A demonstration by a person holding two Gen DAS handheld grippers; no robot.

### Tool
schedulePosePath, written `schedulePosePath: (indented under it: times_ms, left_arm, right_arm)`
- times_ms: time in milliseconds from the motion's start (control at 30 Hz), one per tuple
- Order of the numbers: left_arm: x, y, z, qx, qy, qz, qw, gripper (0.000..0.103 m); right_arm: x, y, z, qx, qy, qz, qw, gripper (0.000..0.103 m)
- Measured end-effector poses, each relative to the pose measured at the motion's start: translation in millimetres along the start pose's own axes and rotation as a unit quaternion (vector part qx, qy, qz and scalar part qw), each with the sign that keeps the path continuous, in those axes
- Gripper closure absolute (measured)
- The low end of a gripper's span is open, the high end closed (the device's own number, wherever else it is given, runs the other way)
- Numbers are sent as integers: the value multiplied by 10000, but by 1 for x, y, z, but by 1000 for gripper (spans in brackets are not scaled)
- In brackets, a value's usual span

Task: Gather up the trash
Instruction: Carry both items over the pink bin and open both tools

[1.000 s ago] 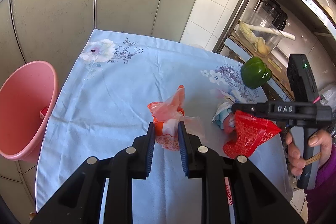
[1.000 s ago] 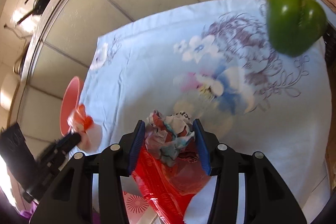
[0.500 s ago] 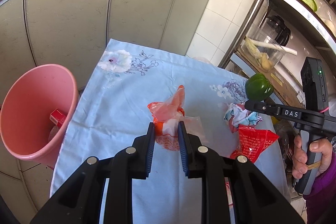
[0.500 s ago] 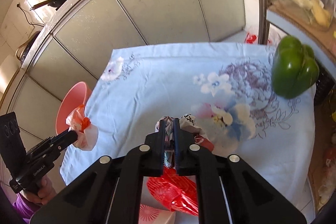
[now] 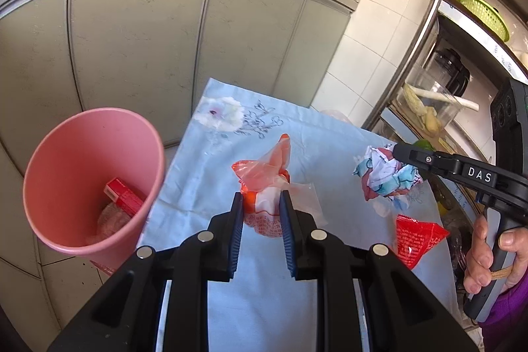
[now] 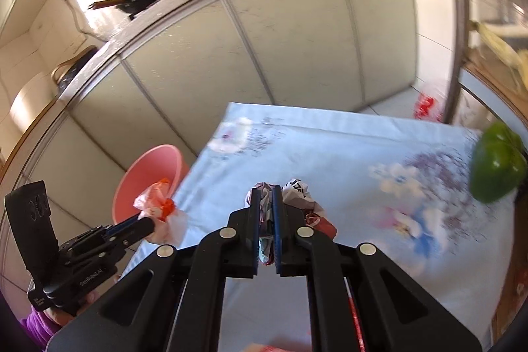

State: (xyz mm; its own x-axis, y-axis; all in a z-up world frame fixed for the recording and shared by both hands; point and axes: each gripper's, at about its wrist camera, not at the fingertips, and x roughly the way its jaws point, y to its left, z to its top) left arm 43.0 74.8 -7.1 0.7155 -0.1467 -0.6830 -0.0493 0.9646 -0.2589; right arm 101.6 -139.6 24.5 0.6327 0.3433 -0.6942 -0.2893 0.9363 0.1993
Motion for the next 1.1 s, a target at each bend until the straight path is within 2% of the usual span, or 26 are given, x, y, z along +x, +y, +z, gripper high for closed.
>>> schedulePosePath:
  times_ms: [267, 600, 767, 1100]
  left_arm:
    - [-26, 43, 11, -275, -417, 503, 9975, 82]
    - [-39, 111, 13, -692, -676, 1378, 9857, 82]
    - [-29, 137, 9, -930, -548, 1585, 9814, 82]
    - [3, 169, 4, -1125, -271, 1834, 9762, 82]
  right_arm:
    - [34, 74, 18, -568, 3, 570, 9968, 96]
    - [103, 166, 25, -1201, 330, 1155, 9855, 96]
    - [137, 190, 17, -1394, 520, 1154, 9821, 96]
    - [178, 204, 9, -1502, 795, 1023, 9801, 96]
